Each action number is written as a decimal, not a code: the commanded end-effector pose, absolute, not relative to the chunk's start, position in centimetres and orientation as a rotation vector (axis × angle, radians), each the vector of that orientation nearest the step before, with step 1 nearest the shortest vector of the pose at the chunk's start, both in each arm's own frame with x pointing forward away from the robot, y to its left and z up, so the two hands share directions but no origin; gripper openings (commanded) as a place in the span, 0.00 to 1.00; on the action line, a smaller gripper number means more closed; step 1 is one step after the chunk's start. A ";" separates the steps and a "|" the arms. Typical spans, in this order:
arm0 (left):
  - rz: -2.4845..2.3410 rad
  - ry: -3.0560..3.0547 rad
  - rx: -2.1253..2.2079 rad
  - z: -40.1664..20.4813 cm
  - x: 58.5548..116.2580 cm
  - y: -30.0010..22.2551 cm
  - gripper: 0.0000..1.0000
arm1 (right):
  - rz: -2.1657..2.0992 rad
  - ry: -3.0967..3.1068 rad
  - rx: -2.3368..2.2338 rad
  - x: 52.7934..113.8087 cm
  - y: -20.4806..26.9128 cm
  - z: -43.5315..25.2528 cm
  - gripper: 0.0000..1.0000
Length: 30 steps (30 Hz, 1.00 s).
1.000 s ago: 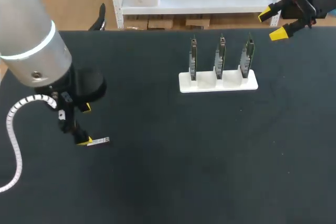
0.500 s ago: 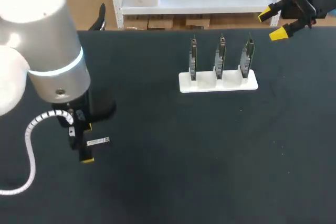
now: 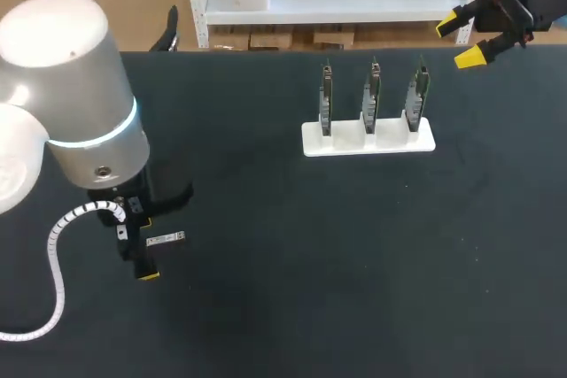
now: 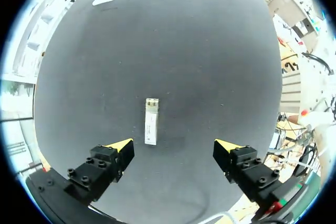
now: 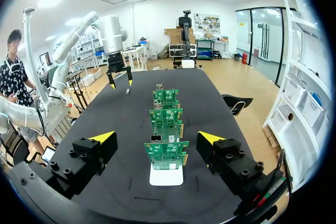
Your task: Pick up the optical module with the left hand, and insert it into the network port with the right hand.
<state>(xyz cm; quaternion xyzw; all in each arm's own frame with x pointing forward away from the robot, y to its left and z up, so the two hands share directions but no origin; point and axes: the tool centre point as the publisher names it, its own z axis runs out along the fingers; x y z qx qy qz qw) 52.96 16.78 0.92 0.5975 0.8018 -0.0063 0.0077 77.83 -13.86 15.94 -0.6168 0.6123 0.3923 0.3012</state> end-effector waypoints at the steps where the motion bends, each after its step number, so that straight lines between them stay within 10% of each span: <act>1: -0.026 2.477 1.894 0.4 53.5 17.0 1.00 | 1.032 1.625 -1.634 77.5 -13.8 15.9 1.00; 30: -0.127 2.424 2.036 -0.9 54.5 15.4 1.00 | 1.032 1.625 -1.634 77.5 -13.8 15.9 1.00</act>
